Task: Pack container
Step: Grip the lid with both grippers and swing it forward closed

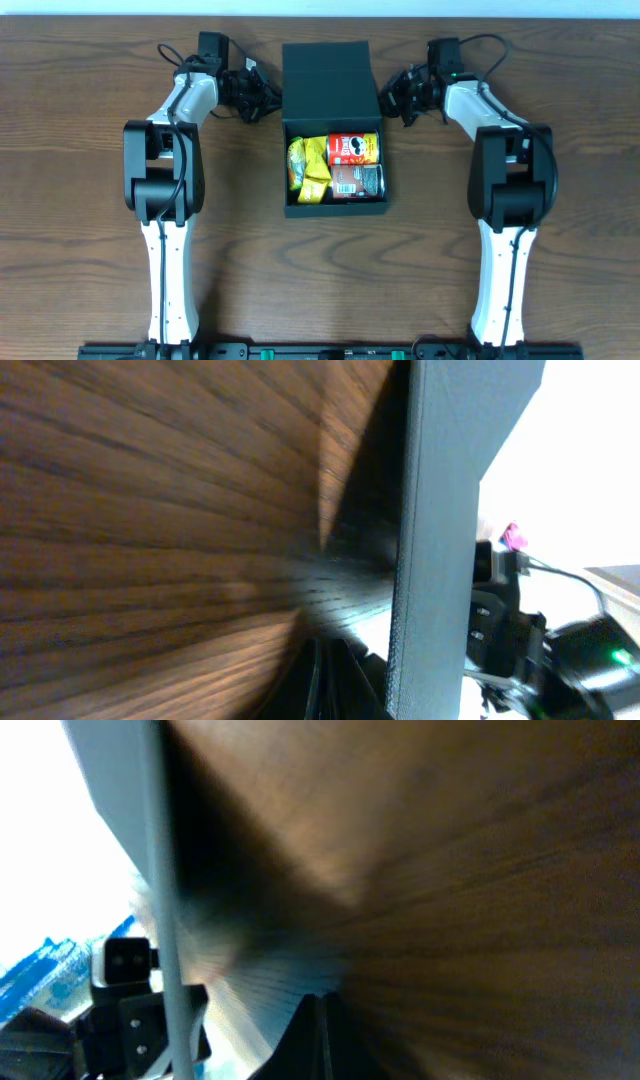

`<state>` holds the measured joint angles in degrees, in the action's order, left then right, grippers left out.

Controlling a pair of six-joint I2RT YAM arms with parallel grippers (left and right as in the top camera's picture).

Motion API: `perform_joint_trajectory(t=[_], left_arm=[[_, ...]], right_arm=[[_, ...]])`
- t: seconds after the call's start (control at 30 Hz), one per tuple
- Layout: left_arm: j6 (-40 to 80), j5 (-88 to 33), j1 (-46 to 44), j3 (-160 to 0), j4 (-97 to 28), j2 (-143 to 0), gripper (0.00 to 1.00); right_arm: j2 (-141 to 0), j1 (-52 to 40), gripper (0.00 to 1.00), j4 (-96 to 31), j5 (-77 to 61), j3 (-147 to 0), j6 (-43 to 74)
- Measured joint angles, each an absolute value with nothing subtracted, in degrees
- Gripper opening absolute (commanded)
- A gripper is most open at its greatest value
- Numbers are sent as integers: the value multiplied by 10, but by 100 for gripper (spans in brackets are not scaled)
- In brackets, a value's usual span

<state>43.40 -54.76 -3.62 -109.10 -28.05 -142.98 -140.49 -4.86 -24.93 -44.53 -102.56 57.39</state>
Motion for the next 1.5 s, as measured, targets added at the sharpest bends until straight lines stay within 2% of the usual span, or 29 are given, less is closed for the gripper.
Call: perform_joint_trajectory(t=[0.2,0.9,1.1,1.37,1.5], left_arm=[[454,-583,-30,-1091,-226,-1432,6],[693,-786,-35,-1090,188,-1432,6],[792,-841,-35,-1089,361,-1433,6],[997,-888,-36,-1088,646,-1433,6],[1104,-894,-35,-1088,760,-1433,6]], right_arm=[[-1405,-48,2,-185,-472,-1026,598],[-1405,2,2,42,-689,-1026,767],[-1405,15,2,145,-769,-1026,852],[-1405,13,2,318,-865,-1026,982],[-1405,3,1,333,-879,-1026,1013]])
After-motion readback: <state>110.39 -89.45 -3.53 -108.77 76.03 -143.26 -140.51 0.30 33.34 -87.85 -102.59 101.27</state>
